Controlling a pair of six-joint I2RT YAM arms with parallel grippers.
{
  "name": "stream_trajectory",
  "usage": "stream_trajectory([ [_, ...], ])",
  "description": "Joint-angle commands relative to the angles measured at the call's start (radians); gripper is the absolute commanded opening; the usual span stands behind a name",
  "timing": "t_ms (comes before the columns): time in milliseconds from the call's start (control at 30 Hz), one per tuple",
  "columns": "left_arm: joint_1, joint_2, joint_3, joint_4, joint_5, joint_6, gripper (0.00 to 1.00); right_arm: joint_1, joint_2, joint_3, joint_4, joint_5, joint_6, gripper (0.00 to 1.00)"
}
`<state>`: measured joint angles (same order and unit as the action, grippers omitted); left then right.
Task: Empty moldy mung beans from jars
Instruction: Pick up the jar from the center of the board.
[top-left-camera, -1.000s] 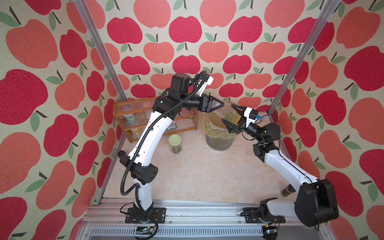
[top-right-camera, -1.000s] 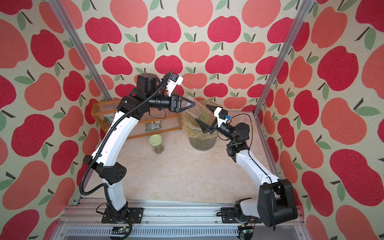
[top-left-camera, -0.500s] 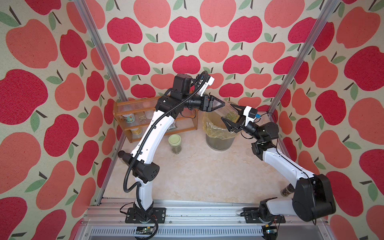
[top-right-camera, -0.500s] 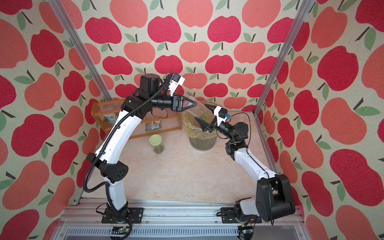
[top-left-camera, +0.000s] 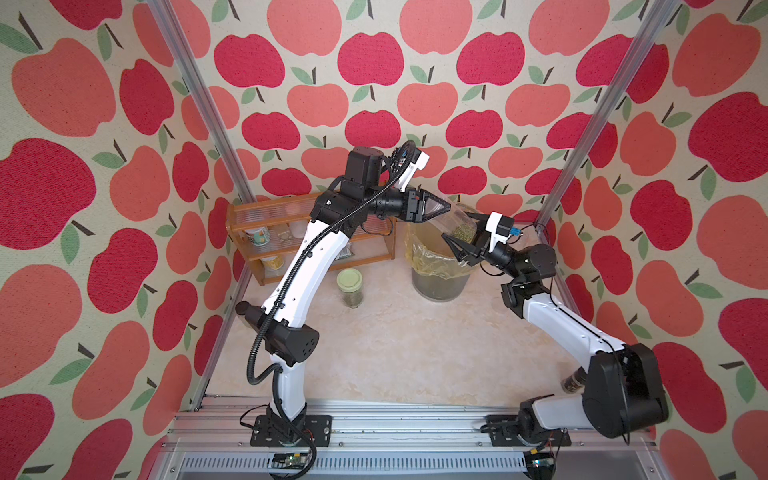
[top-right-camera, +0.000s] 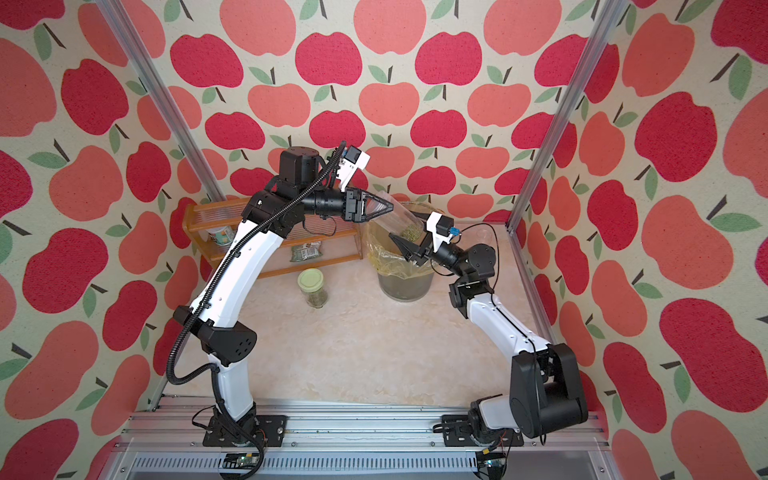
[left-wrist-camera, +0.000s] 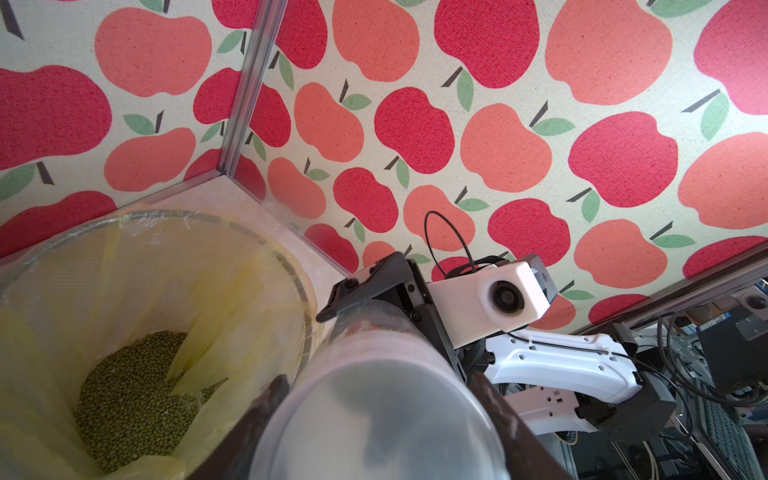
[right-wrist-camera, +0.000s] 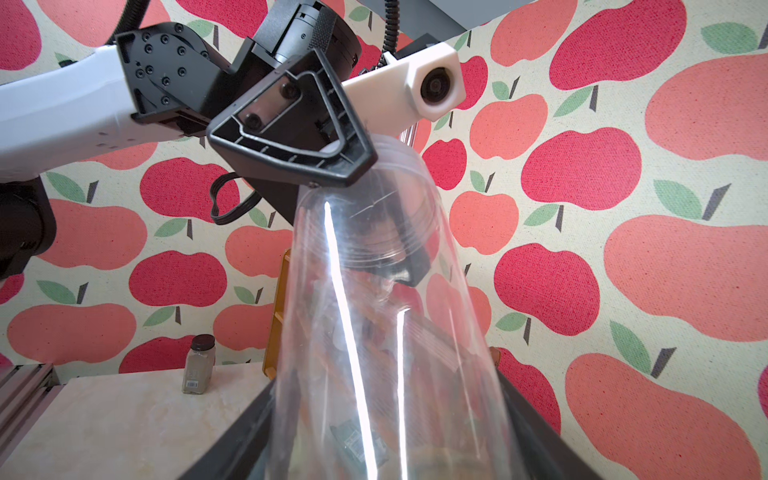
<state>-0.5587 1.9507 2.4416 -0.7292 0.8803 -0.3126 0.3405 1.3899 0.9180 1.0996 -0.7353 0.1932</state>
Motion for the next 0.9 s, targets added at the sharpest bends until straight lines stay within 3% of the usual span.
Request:
stream_trajectory([
  [0, 0.002, 0.019, 0.015, -0.038, 0.028, -0.015, 0.43, -0.003, -0.007, 0.038, 0.053, 0.082, 0.045, 0.64],
  [333, 0.003, -0.020, -0.052, -0.005, -0.004, -0.014, 0.62, -0.008, -0.017, 0.027, 0.100, 0.081, 0.099, 0.59],
  [500, -0.014, -0.113, -0.206, 0.104, -0.093, 0.004, 0.75, -0.008, 0.004, 0.041, 0.102, 0.061, 0.160, 0.59],
  [867, -0.017, -0.264, -0.477, 0.342, -0.185, 0.026, 0.90, -0.009, -0.002, 0.030, 0.012, 0.073, 0.247, 0.55],
])
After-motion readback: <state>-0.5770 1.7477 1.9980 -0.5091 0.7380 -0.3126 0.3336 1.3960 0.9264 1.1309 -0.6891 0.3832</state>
